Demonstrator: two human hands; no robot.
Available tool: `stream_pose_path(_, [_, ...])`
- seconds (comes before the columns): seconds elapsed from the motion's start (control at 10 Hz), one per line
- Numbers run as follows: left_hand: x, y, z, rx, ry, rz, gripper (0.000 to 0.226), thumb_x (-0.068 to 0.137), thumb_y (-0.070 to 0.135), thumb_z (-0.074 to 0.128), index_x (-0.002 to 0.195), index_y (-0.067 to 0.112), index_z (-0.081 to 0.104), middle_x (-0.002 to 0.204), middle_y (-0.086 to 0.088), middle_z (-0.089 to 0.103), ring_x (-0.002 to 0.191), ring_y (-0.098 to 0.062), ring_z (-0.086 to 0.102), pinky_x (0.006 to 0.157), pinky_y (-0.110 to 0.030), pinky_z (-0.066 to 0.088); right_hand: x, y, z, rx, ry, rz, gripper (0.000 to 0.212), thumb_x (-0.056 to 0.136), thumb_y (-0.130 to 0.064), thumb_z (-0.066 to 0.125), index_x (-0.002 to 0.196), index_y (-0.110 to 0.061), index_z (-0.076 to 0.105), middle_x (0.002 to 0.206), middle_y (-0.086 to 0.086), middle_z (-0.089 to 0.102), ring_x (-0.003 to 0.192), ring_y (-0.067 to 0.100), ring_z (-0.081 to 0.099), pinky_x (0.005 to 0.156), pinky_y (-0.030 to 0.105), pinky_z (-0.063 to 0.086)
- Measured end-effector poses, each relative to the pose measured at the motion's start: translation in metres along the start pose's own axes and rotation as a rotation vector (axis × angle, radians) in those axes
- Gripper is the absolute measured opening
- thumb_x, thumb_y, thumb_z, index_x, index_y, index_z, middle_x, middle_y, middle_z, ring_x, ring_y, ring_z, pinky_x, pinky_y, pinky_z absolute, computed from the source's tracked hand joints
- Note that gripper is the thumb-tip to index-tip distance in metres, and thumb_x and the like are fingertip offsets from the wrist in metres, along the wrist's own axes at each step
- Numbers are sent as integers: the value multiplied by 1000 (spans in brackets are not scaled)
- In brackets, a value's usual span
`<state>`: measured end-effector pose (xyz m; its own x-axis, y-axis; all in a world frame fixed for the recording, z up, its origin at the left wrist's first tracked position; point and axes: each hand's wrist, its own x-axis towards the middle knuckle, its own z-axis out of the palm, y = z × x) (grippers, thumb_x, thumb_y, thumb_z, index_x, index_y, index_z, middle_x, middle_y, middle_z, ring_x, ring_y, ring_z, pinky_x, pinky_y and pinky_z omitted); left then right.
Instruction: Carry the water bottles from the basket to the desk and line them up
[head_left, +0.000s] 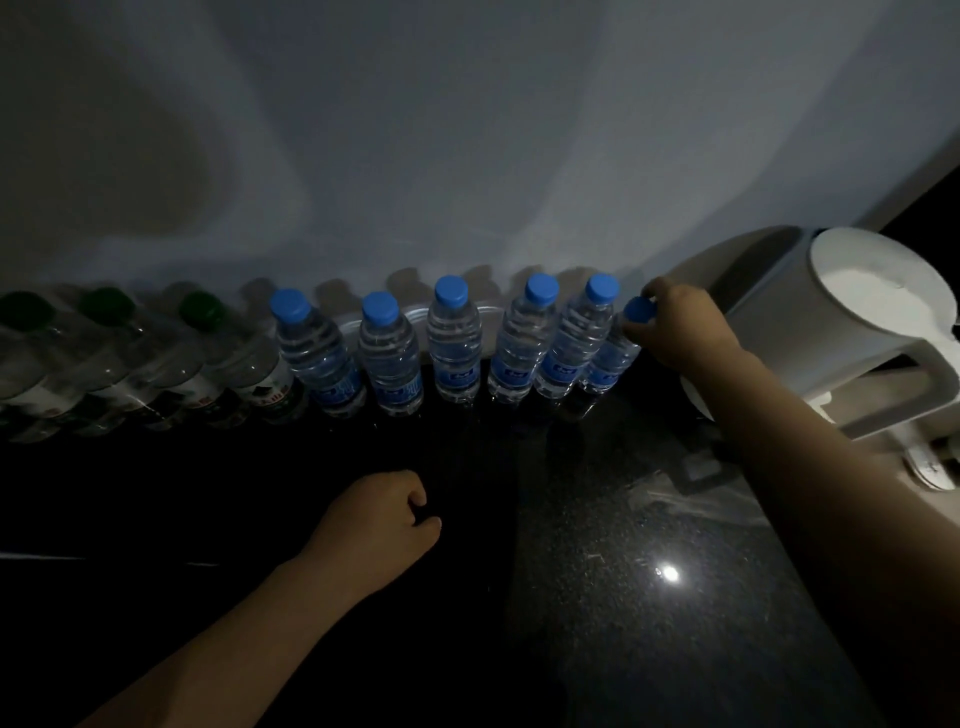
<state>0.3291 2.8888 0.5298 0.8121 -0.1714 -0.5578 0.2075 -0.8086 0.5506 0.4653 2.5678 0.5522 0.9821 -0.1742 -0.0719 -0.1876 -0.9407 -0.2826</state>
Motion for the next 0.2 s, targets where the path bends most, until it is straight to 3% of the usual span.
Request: stream_pose_path(0.2, [-17, -12, -10, -42, 6, 16, 19, 85, 34, 67, 98, 22, 61, 89, -2, 65, 79, -15, 64, 75, -30, 54, -66, -15, 1, 149, 38, 6, 46, 85, -20, 67, 127, -9, 52, 116, 14, 61, 97, 22, 59, 82, 33, 50])
